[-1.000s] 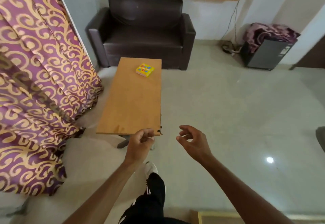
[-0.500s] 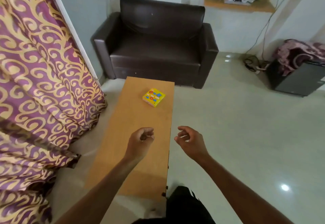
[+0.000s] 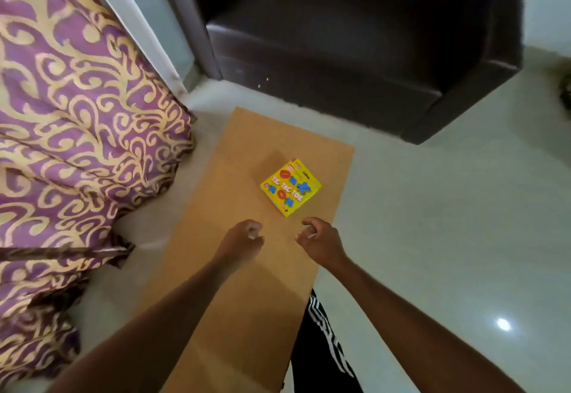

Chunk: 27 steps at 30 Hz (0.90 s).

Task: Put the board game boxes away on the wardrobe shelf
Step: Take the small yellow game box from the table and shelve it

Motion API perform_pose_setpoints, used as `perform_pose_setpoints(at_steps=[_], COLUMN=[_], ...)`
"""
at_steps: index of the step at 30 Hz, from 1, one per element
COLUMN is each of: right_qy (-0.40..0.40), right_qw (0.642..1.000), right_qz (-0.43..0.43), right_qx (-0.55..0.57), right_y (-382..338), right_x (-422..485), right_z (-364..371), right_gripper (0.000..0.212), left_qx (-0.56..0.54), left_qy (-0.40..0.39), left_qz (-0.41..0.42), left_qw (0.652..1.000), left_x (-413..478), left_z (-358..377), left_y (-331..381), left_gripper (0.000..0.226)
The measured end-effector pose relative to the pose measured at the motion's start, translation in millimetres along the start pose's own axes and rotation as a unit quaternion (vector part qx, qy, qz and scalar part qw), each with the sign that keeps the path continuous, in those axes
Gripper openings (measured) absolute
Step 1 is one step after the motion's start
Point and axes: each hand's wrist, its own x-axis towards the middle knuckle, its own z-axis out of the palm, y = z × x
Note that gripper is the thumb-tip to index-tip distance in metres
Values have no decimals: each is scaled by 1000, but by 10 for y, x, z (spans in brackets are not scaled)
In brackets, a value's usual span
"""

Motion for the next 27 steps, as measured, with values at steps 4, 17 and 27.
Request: perform_pose_setpoints(at_steps=[4, 17, 27], right_qy=[-67, -54, -224], right_qw=[996, 998, 957], right_qz=[-3, 29, -141], right_qx=[-55, 8, -120], right_y=[77, 430, 3], right_x=[852, 1735, -232], right_z=[65, 447, 521], right_gripper=[56, 78, 66], left_qx=[74, 64, -281], left_qy=[-43, -63, 112], left_qz=[-31, -22, -125], left_qw=[996, 996, 945], left_x=[907, 1773, -920], left_z=[119, 418, 212], left_y=[317, 369, -935], left_gripper=[42, 47, 53])
